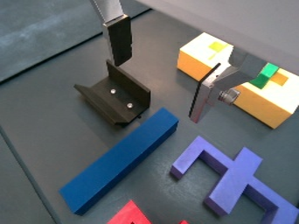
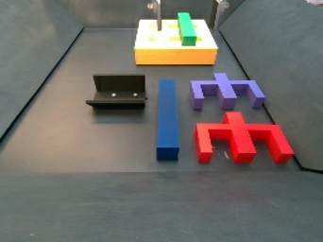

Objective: Pick up the blue object. Move up. Move to above the board. Insert the blue object.
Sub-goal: Pick up the blue object.

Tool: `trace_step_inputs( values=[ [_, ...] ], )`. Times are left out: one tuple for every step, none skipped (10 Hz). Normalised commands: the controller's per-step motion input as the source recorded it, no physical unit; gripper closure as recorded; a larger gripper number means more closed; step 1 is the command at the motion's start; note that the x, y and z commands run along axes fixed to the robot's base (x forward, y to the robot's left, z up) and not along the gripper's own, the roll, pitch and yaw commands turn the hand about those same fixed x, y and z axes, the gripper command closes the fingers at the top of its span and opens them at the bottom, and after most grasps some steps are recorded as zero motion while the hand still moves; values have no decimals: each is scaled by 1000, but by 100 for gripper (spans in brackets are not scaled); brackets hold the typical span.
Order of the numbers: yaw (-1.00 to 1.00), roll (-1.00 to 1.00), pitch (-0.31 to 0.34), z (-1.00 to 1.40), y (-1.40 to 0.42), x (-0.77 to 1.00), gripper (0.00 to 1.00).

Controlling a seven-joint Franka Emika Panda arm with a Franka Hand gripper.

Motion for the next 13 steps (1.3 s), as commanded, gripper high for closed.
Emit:
trace_step_inputs(
  values=[
    [0, 0, 0, -23, 11, 0, 0],
    [0, 0, 0, -86, 63, -6, 0],
    [0, 0, 0, -140, 63, 0, 0],
    [0, -24, 0, -291, 23, 0, 0],
    [-3, -123, -50, -409, 29, 223, 0],
    [-26, -116, -70, -394, 3, 171, 0],
    [0, -110, -89, -414, 51, 40, 0],
    [-11, -103, -106, -429, 109, 0, 0],
    [-6, -89, -136, -551, 151, 49, 0],
    [-31, -70, -136, -694, 171, 180, 0],
    [-43, -69, -136, -794, 177, 197, 0],
    [-6, -86, -156, -803, 200, 9, 0],
    [-26, -43, -137, -829, 180, 0, 0]
  ],
)
